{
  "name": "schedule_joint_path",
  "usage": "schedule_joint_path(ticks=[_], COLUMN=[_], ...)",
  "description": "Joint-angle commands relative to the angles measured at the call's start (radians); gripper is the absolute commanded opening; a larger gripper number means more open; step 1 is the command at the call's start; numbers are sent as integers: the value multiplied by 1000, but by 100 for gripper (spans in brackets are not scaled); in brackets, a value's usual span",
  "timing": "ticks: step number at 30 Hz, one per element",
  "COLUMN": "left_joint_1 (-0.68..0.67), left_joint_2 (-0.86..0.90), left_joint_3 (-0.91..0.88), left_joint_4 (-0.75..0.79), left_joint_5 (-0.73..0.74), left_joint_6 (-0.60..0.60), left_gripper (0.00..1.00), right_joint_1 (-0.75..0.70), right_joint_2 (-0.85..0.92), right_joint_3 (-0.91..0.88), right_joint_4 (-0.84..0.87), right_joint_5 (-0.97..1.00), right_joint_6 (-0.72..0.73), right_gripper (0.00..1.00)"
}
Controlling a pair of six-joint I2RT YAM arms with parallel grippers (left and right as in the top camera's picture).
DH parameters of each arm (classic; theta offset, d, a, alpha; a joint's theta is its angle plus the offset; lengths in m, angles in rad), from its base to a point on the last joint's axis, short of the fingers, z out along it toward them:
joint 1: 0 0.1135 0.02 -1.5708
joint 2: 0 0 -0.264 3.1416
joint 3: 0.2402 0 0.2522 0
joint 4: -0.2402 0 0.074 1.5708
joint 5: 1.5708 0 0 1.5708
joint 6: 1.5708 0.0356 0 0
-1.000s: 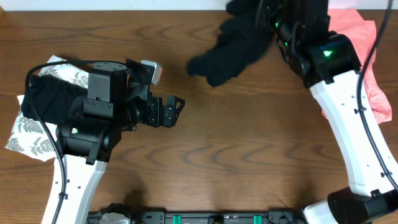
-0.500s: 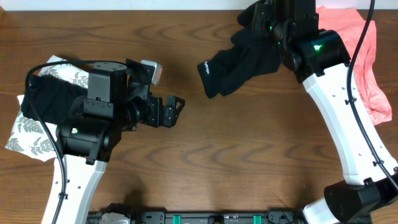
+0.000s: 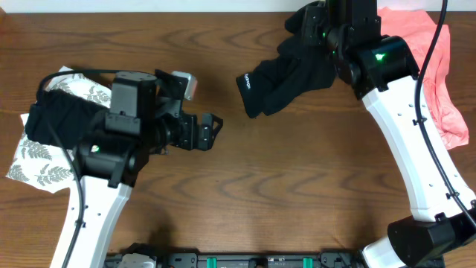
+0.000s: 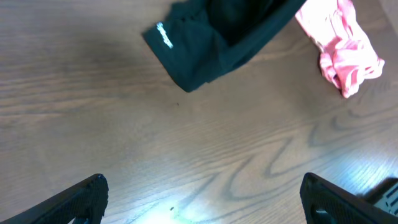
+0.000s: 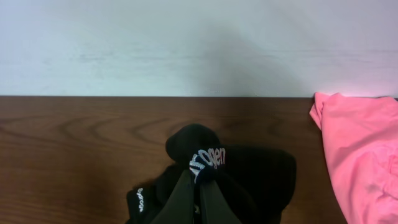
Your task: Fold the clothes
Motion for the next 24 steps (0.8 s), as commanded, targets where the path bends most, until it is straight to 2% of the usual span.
schedule_joint_path(ticks=[1, 12, 21, 24], left_joint_1=[-45, -172, -225, -226], left_joint_2=[37, 142, 255, 284], left_joint_3=[18, 18, 18, 18], left_joint_4=[19, 184, 454, 497], left_joint_5=[16, 14, 15, 14], left_joint_6=[13, -15, -40, -40], left_gripper=[99, 92, 92, 92], right_joint_1=[6, 6, 6, 6], right_joint_2=[3, 3, 3, 3], right_joint_3=[7, 7, 7, 7], right_joint_4=[3, 0, -6, -15], right_joint_5=[17, 17, 8, 10], right_joint_6=[17, 18, 17, 16], right_gripper=[1, 1, 1, 1])
